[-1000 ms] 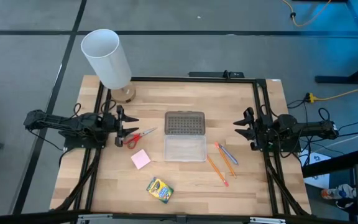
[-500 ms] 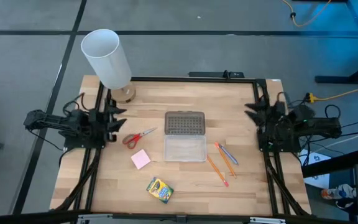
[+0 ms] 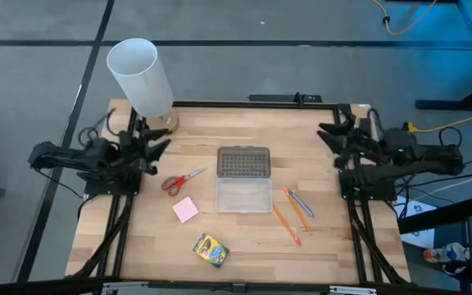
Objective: Pack school essentials
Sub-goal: Put the gray pen into the transparent supply box
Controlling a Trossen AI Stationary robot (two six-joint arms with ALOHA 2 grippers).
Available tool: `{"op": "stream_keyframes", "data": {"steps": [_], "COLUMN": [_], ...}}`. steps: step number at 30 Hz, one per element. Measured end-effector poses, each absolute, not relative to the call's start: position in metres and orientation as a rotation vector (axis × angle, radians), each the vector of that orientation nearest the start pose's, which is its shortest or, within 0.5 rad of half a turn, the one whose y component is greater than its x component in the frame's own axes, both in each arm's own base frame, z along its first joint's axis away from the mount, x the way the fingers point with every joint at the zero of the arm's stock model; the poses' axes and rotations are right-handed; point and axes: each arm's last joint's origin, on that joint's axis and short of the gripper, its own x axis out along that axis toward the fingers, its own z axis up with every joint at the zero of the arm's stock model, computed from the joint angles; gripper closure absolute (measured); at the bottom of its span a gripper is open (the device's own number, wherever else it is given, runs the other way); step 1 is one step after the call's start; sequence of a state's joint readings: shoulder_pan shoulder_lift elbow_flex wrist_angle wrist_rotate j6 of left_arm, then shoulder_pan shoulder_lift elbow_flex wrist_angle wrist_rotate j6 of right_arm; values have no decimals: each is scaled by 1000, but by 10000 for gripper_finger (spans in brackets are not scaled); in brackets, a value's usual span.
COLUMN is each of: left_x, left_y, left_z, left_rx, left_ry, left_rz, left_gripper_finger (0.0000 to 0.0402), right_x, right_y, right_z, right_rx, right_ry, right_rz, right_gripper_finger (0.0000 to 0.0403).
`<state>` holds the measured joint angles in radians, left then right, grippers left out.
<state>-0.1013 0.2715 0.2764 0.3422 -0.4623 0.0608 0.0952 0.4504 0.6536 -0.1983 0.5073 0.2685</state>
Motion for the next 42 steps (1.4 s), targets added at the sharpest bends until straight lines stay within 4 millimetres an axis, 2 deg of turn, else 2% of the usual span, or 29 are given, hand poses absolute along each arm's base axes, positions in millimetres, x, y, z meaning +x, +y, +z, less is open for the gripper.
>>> {"op": "stream_keyframes", "data": {"steps": [4, 7, 10, 13, 15, 19, 25, 33, 42], "left_x": [113, 124, 137, 152, 161, 172, 173, 178, 183], "left_y": [3, 3, 3, 1, 0, -1, -2, -5, -6], "left_z": [302, 329, 346, 353, 353, 353, 347, 330, 323], "left_rx": [12, 3, -17, 12, 30, 47, -54, -163, -220], "left_ry": [-116, -74, -4, 95, 144, 192, 223, 362, 404], "left_rz": [431, 483, 498, 494, 492, 491, 464, 396, 415], "left_gripper_finger": [227, 227, 227, 227, 227, 227, 227, 227, 227], "right_x": [119, 123, 126, 132, 138, 153, 172, 188, 206], "right_y": [-3, -2, 1, 5, 8, 11, 14, 23, 47], "right_z": [335, 343, 344, 342, 338, 324, 297, 264, 239], "right_rx": [270, 334, 409, 486, 533, 596, 690, 781, 841], "right_ry": [220, 417, 643, 837, 938, 1034, 1156, 1324, 1310], "right_rz": [-477, -503, -489, -463, -442, -484, -582, -607, -613], "right_gripper_finger": [253, 253, 253, 251, 242, 204, 151, 152, 156]}}
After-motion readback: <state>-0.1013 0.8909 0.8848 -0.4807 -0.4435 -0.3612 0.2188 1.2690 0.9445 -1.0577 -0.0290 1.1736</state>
